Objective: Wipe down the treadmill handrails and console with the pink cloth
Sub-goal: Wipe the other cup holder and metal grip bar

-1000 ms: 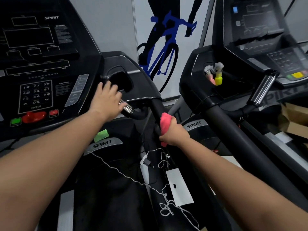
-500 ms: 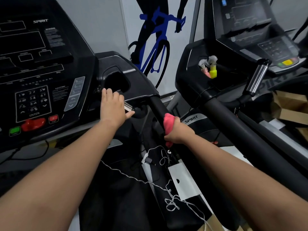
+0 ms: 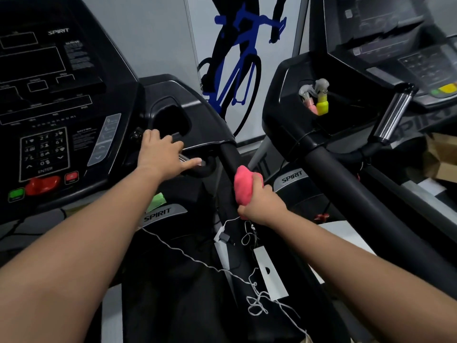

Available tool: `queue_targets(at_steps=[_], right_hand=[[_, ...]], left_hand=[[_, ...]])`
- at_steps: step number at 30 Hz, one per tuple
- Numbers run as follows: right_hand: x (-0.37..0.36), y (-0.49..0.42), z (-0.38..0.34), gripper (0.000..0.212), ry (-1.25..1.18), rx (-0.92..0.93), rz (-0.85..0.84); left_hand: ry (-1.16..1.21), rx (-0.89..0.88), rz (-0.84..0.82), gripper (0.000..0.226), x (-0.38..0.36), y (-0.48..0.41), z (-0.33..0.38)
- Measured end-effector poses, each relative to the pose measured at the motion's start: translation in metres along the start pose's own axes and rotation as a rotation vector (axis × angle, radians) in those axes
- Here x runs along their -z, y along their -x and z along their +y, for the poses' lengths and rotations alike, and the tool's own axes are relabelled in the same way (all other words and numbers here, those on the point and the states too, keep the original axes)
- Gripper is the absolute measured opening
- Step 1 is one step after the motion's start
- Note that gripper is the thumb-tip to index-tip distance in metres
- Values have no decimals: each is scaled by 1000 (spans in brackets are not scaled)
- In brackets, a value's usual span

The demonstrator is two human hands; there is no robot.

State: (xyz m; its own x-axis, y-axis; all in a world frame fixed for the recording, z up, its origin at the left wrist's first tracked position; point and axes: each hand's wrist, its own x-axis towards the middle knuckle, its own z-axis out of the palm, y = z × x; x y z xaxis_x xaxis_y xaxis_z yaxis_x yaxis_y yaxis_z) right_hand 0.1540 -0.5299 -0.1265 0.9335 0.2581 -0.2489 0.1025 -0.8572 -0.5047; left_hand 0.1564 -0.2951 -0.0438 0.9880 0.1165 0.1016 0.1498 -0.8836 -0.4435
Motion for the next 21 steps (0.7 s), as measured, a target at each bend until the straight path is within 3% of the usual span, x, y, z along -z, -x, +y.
queue_targets(at_steps=[6,11,15,18,21], right_hand=[[4,-16,-5,100,25,-58,-91],[13,-46,-7,82,-215,-103,-129],[16,-50,-3,89,-467,-93,-156],[11,-33,1,85,-383,-112,-123],[2,-12,2,95,-90,-69,-75]], left_hand=[[-109,3,-48,62,1,-18,16],[-70,-34,-88,48,-2,-34,19],[-74,-43,-125,44,-3,-42,20],[-50,-38,-134,44,-5,-44,21],[-25,-28,-104,41,-7,-44,20]])
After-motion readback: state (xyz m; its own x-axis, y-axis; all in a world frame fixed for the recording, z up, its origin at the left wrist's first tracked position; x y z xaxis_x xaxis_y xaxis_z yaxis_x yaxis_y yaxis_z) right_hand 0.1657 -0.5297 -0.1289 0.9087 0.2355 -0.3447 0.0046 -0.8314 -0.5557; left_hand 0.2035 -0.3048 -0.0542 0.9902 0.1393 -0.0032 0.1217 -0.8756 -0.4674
